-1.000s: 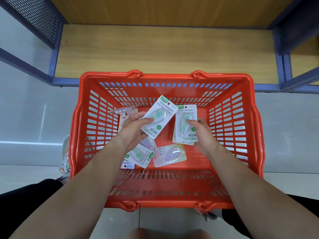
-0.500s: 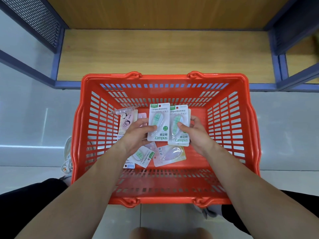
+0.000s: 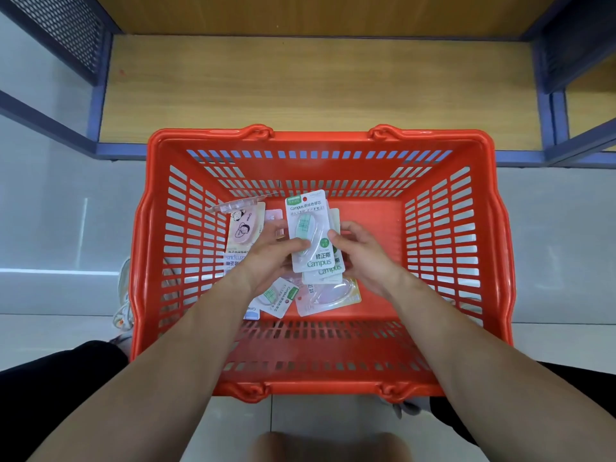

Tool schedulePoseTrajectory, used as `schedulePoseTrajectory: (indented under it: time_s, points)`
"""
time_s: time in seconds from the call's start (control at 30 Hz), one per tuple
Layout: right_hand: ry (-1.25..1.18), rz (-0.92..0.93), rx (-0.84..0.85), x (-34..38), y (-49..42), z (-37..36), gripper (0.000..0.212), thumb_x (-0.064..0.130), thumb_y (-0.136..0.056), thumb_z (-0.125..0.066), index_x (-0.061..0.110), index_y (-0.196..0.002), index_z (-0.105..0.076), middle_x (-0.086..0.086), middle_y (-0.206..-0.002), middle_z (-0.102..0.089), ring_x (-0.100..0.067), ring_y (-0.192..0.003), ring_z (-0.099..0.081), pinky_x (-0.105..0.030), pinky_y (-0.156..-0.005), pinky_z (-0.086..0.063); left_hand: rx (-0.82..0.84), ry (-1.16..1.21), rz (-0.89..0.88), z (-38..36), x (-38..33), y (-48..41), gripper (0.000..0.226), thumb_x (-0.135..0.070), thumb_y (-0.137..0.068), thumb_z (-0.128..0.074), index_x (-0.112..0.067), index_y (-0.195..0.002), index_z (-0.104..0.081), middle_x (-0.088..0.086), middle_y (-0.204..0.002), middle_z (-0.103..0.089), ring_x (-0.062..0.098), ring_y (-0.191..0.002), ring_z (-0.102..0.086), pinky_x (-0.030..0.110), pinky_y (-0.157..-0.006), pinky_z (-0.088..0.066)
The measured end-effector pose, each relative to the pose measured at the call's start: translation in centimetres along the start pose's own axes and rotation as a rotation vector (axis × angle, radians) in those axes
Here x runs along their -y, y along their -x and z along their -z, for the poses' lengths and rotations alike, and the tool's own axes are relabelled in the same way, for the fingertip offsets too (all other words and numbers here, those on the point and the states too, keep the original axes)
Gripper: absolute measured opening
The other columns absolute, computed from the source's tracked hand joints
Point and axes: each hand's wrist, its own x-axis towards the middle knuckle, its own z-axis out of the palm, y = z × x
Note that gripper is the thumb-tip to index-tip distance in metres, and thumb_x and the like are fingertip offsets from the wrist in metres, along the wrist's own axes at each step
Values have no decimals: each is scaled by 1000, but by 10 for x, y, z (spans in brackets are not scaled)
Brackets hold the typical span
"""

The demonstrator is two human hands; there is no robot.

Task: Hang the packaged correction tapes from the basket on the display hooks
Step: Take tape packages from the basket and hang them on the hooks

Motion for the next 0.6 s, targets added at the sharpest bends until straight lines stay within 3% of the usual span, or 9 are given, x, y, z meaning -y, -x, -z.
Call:
schedulePoseTrajectory:
  time_s: [0.1, 0.17, 0.27, 0.43, 0.6]
  points:
    - [85, -8, 54, -4, -4, 5, 17, 22, -102, -61, 21, -117, -68, -4, -115, -74, -17, -101, -73, -41, -79, -62, -2, -21, 17, 3, 0, -3, 73, -15, -73, -80, -20, -137, -47, 9, -118, -74, 34, -101, -74, 54, -81, -60]
    - [204, 3, 81, -6, -10, 8, 19, 28, -101, -61, 23, -117, -70, 2, -115, -76, -15, -107, -71, -38, -92, -57, 21, -75, 23, 5, -2, -1, 68, -22, -70, -78, -18, -134, -56, 7, -117, -75, 31, -104, -74, 53, -90, -57]
    - [543, 63, -20, -16, -21, 19, 25, 33, -101, -61, 21, -121, -70, 6, -120, -71, -13, -112, -63, -32, -102, -47, 4, -86, 47, 12, -4, 0, 52, -17, -77, -77, -15, -127, -63, 9, -116, -76, 31, -107, -73, 52, -98, -55]
    - [1203, -27, 86, -38, -16, 34, 32, 34, -83, -77, 31, -114, -68, 10, -115, -67, -14, -108, -62, -27, -94, -49, -148, -245, 33, 25, -2, 3, 52, -14, -78, -80, -17, -125, -60, 8, -112, -73, 30, -99, -74, 52, -94, -58]
    - [1473, -62, 127, -43, -14, 19, 54, 48, -70, -82, 33, -119, -64, 3, -121, -56, -22, -120, -54, -34, -99, -47, -179, -280, 19, 30, -1, 6, 74, -36, -54, -83, -23, -123, -62, 4, -109, -74, 27, -98, -74, 55, -94, -57]
